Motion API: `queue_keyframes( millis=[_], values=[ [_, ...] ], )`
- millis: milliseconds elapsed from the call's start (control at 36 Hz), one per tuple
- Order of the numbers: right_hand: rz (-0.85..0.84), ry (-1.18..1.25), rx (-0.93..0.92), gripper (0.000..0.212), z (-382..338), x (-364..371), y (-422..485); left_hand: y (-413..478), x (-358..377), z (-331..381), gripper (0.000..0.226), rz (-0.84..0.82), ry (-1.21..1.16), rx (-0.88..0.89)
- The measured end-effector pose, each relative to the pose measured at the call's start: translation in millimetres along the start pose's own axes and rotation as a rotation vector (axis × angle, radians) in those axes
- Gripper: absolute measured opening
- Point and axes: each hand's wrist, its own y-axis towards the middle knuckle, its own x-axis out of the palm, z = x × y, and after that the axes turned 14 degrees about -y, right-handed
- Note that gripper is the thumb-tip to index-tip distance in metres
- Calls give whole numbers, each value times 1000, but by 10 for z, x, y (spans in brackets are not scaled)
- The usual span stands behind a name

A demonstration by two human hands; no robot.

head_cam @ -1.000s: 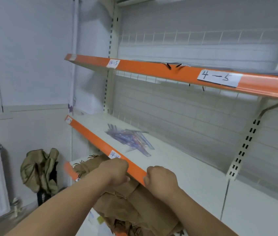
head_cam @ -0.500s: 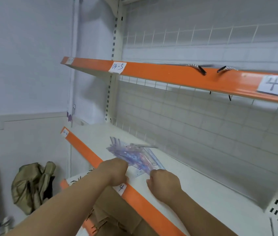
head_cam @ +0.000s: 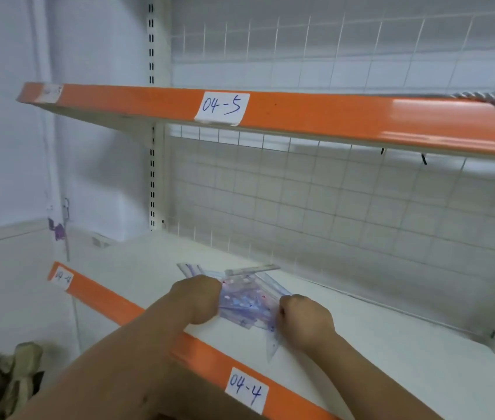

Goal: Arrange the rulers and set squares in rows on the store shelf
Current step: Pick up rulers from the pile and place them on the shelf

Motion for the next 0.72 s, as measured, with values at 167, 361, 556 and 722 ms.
queue_keyframes(
  millis=[167,361,556,722],
  values=[
    [-49,52,154,26,-102,66,84,306,27,-277,29,77,47,85],
    [-157,41,253,29,-79,169,81,531,114,-270,32,44,69,136],
    [-177,40,240,27,-73,157,121,590,31,-212,40,-76,33,116],
    [-200,30,219,25,-77,121,153,576,-57,-204,29,-186,79,126]
  ],
)
